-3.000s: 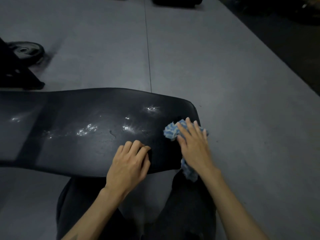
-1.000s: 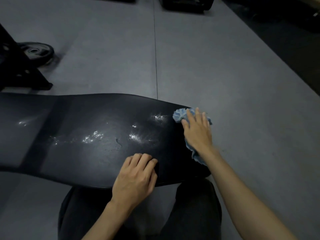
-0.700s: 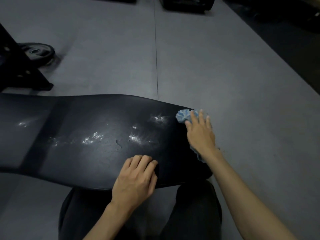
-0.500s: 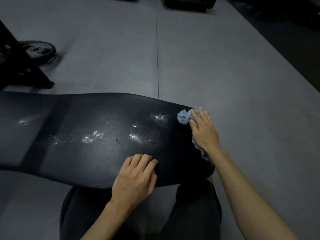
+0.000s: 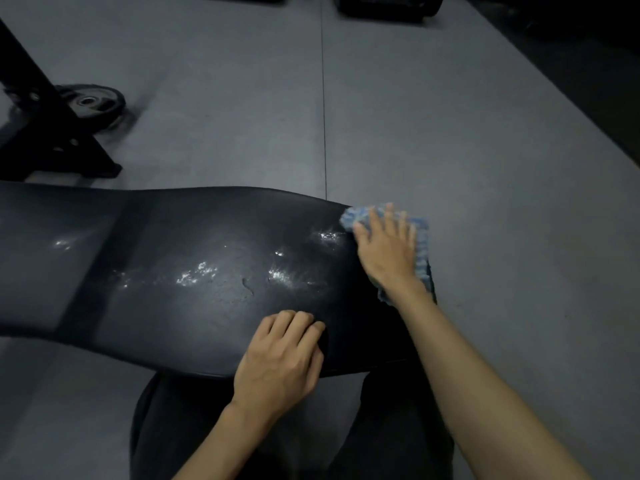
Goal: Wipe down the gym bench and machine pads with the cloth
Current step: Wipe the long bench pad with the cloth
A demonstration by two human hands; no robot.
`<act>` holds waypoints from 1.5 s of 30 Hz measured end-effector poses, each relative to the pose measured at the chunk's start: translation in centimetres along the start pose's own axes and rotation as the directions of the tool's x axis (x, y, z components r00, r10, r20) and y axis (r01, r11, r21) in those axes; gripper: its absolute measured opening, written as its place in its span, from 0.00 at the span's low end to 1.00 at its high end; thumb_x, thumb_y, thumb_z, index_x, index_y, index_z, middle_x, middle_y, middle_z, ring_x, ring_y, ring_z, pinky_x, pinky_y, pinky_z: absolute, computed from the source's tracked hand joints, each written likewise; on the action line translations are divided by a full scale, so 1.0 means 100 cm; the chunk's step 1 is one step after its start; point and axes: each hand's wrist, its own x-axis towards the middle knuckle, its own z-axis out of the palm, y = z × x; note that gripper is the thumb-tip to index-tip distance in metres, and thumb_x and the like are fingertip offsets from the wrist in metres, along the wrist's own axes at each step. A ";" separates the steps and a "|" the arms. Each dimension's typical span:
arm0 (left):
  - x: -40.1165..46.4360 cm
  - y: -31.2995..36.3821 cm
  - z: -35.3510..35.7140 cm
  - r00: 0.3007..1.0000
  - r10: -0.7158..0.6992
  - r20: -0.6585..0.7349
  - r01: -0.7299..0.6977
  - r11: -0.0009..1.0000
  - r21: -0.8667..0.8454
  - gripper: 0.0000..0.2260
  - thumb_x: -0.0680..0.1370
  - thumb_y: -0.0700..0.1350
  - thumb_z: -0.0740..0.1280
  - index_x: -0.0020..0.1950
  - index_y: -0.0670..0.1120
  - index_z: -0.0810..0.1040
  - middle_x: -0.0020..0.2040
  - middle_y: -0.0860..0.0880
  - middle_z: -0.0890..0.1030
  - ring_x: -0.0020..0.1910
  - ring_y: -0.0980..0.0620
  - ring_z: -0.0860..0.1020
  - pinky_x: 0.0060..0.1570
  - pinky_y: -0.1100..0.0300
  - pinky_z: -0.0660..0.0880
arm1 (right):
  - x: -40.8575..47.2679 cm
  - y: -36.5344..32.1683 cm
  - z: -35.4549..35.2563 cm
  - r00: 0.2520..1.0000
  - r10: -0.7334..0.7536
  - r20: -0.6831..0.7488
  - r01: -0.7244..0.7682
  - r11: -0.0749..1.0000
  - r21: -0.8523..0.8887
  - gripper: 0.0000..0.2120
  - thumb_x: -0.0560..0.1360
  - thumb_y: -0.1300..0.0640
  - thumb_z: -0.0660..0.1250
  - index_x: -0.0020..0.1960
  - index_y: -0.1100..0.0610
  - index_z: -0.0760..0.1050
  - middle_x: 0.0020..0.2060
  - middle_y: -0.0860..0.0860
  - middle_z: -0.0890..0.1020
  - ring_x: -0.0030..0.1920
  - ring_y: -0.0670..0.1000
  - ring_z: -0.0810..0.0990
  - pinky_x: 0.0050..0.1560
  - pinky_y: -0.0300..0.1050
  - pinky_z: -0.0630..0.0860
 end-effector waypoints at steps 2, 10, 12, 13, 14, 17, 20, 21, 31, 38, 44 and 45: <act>-0.001 -0.001 0.000 1.000 0.008 -0.002 -0.008 1.000 0.002 0.12 0.76 0.44 0.65 0.55 0.44 0.83 0.52 0.47 0.82 0.47 0.46 0.76 0.49 0.54 0.69 | -0.007 -0.004 0.003 0.967 -0.249 0.053 0.250 0.968 -0.024 0.27 0.84 0.39 0.46 0.82 0.45 0.51 0.82 0.47 0.47 0.81 0.55 0.43 0.79 0.55 0.39; -0.002 -0.002 0.002 0.999 0.021 -0.028 -0.020 1.000 0.011 0.11 0.75 0.43 0.66 0.54 0.43 0.83 0.51 0.46 0.82 0.48 0.45 0.77 0.50 0.54 0.70 | 0.007 -0.001 0.001 0.998 -0.059 0.023 0.059 0.998 0.013 0.26 0.85 0.41 0.43 0.82 0.45 0.52 0.82 0.48 0.48 0.81 0.54 0.43 0.79 0.57 0.39; -0.002 -0.002 0.002 1.000 0.016 -0.026 -0.016 1.000 0.004 0.11 0.74 0.43 0.67 0.54 0.43 0.83 0.51 0.46 0.82 0.48 0.45 0.77 0.50 0.53 0.71 | -0.012 -0.017 0.008 0.988 -0.150 0.037 0.150 0.989 -0.003 0.27 0.84 0.40 0.42 0.82 0.44 0.49 0.82 0.48 0.45 0.81 0.54 0.41 0.79 0.57 0.38; -0.002 -0.002 0.002 1.000 0.015 -0.022 -0.015 1.000 0.000 0.11 0.74 0.43 0.67 0.55 0.43 0.83 0.51 0.46 0.81 0.48 0.45 0.77 0.50 0.53 0.71 | -0.020 -0.021 0.009 0.979 -0.195 0.067 0.195 0.981 -0.004 0.27 0.84 0.40 0.42 0.82 0.44 0.48 0.82 0.47 0.44 0.81 0.54 0.40 0.79 0.57 0.38; -0.001 -0.002 0.001 1.000 0.014 -0.017 -0.015 1.000 -0.004 0.11 0.74 0.43 0.67 0.55 0.44 0.83 0.50 0.47 0.81 0.47 0.45 0.77 0.49 0.53 0.71 | -0.024 -0.021 0.009 0.972 -0.211 0.108 0.211 0.977 0.009 0.27 0.84 0.40 0.42 0.82 0.43 0.47 0.82 0.47 0.43 0.81 0.53 0.39 0.79 0.56 0.37; 0.000 -0.002 0.000 1.000 0.008 -0.003 -0.008 1.000 -0.019 0.11 0.74 0.44 0.67 0.54 0.44 0.82 0.49 0.47 0.80 0.45 0.45 0.76 0.47 0.52 0.71 | -0.029 -0.021 -0.010 0.959 -0.208 0.191 0.154 0.952 0.264 0.26 0.85 0.42 0.43 0.82 0.45 0.47 0.82 0.48 0.46 0.81 0.50 0.41 0.80 0.54 0.40; 0.003 0.000 -0.006 0.999 -0.030 0.015 0.031 0.999 -0.039 0.09 0.75 0.44 0.67 0.53 0.45 0.81 0.46 0.48 0.78 0.42 0.46 0.75 0.43 0.52 0.71 | -0.035 -0.006 -0.033 0.986 -0.162 -0.031 0.150 0.802 0.578 0.23 0.86 0.49 0.52 0.79 0.51 0.61 0.79 0.48 0.61 0.79 0.46 0.57 0.79 0.46 0.51; 0.005 0.001 -0.008 0.998 -0.055 0.022 0.056 0.997 -0.050 0.07 0.75 0.44 0.67 0.52 0.46 0.81 0.45 0.49 0.77 0.41 0.46 0.74 0.42 0.52 0.71 | -0.037 0.005 -0.036 0.985 -0.113 -0.131 0.167 0.815 0.555 0.21 0.86 0.51 0.54 0.77 0.53 0.66 0.77 0.49 0.66 0.77 0.47 0.62 0.78 0.44 0.55; 0.110 0.021 0.006 0.932 -0.276 0.234 0.328 0.918 -0.224 0.20 0.80 0.51 0.64 0.70 0.45 0.74 0.69 0.44 0.73 0.68 0.42 0.71 0.64 0.48 0.71 | -0.075 0.051 0.000 0.983 -0.044 -0.179 0.117 0.902 0.417 0.18 0.84 0.57 0.60 0.72 0.53 0.73 0.76 0.47 0.68 0.79 0.49 0.60 0.76 0.39 0.47; 0.163 0.025 0.060 0.771 -0.364 0.522 0.420 0.908 0.013 0.34 0.83 0.62 0.52 0.84 0.45 0.50 0.84 0.40 0.47 0.83 0.40 0.46 0.78 0.36 0.42 | -0.082 0.050 -0.009 0.969 0.089 -0.233 0.094 0.735 0.672 0.24 0.78 0.53 0.55 0.69 0.57 0.76 0.70 0.51 0.77 0.71 0.49 0.72 0.75 0.49 0.66; 0.118 0.020 0.042 0.880 -0.094 0.466 0.140 0.988 -0.066 0.24 0.83 0.48 0.58 0.80 0.53 0.62 0.83 0.50 0.58 0.83 0.45 0.52 0.79 0.40 0.42 | -0.081 0.055 -0.007 0.964 0.127 -0.235 0.087 0.682 0.726 0.24 0.79 0.49 0.53 0.70 0.56 0.76 0.68 0.50 0.78 0.69 0.46 0.74 0.73 0.47 0.68; 0.112 0.018 0.035 0.882 -0.056 0.467 0.093 0.994 -0.056 0.25 0.81 0.44 0.59 0.79 0.54 0.63 0.82 0.50 0.59 0.83 0.43 0.50 0.79 0.39 0.41 | -0.081 0.055 -0.007 0.963 0.132 -0.236 0.087 0.675 0.733 0.24 0.80 0.49 0.53 0.70 0.55 0.76 0.68 0.49 0.78 0.69 0.46 0.74 0.73 0.47 0.68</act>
